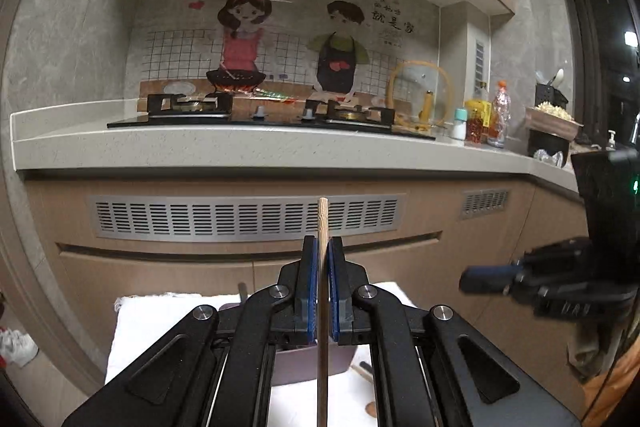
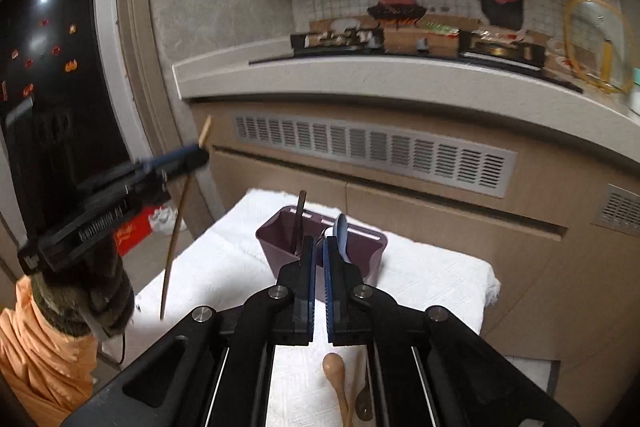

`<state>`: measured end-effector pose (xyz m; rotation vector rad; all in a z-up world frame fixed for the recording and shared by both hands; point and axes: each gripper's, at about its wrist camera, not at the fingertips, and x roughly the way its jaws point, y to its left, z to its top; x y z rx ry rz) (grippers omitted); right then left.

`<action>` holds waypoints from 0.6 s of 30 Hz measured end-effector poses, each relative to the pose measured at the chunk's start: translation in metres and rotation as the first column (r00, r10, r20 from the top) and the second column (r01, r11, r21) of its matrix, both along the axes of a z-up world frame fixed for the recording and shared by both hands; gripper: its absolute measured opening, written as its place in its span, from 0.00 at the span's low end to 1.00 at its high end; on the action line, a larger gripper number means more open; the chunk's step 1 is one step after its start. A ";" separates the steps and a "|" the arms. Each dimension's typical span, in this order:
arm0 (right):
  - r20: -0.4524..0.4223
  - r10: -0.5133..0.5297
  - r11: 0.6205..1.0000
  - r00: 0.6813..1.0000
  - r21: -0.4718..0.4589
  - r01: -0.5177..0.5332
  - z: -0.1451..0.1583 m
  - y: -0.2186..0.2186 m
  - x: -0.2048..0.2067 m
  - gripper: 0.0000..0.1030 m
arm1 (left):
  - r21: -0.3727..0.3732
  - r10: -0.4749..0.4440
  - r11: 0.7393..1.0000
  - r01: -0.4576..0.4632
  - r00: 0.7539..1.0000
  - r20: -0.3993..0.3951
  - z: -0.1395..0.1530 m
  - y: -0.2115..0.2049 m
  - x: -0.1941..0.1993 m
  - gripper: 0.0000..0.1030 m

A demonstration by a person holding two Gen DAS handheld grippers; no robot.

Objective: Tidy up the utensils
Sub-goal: 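Carry the chopstick with the left gripper while the right gripper carries the turner over the caddy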

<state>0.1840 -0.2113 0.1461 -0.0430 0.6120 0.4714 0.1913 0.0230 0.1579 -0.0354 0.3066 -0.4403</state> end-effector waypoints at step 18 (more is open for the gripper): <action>-0.441 -0.486 0.863 0.754 -0.111 0.492 -0.216 -0.052 0.076 0.52 | -0.016 0.054 0.998 -0.057 0.991 -0.121 -0.095 0.020 0.015 0.05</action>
